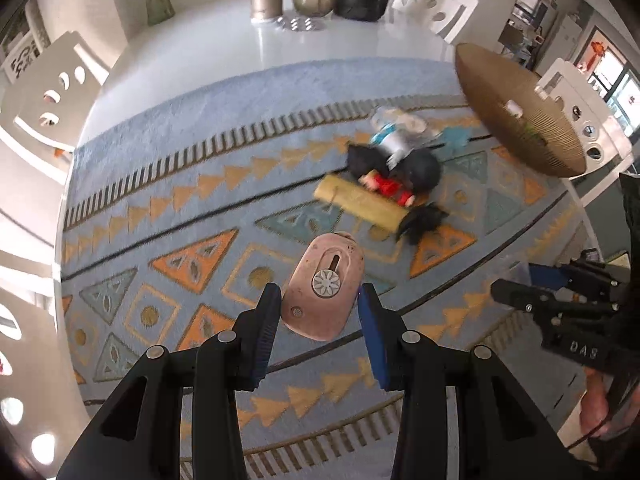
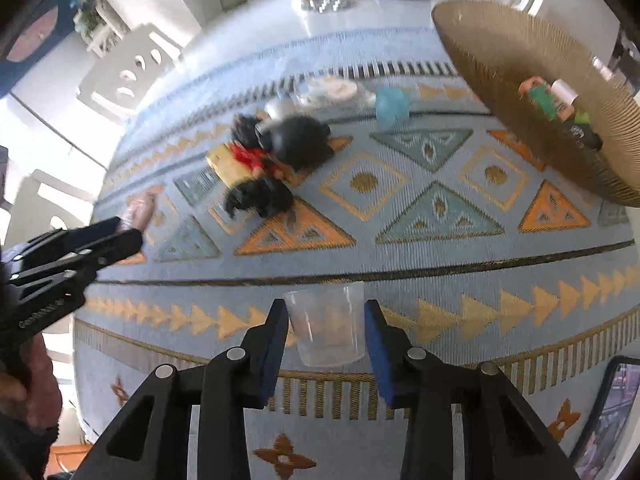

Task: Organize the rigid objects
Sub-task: 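Grasp the pink oval case with the left gripper while the right grasps the clear cup, then carry the pink case and clear cup into the brown bowl, release both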

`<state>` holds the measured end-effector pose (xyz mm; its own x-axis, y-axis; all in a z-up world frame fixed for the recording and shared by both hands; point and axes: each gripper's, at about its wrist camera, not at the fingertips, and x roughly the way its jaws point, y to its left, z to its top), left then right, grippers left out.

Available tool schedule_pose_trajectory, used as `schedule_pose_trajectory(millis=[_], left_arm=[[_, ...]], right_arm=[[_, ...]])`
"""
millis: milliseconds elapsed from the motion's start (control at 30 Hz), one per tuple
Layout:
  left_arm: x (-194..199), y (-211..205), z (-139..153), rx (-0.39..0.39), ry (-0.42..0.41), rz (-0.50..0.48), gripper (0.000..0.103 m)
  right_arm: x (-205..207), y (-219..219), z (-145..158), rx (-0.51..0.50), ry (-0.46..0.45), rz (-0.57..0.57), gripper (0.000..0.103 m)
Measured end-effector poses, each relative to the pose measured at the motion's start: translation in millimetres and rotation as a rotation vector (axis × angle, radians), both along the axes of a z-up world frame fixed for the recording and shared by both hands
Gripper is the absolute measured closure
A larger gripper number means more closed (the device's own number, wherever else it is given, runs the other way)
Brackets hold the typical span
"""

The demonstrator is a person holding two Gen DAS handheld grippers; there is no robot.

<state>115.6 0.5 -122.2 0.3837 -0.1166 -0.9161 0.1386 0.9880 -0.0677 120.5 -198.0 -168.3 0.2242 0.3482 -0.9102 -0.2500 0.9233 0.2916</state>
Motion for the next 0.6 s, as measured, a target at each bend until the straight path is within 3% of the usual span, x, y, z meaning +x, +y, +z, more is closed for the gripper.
schedule_pose_trajectory(millis=[167,333,600], left_arm=[[14.9,-19.8,36.6,-0.049,-0.067,-0.029,0.066],[39.2,-55.0,97.7,-0.091,-0.195,-0.093,0.066],[77.2,-129.2,196.1,-0.203,-0.409,-0.221,0.066]], right_arm=[[1.9,-20.7,40.5,0.073,-0.063,-0.061,0.066],[14.5,-54.9,99.1,0.160,-0.160,-0.146,0.066],[51.9,-150.2,230.6,0.086,-0.444,-0.286,0.066]])
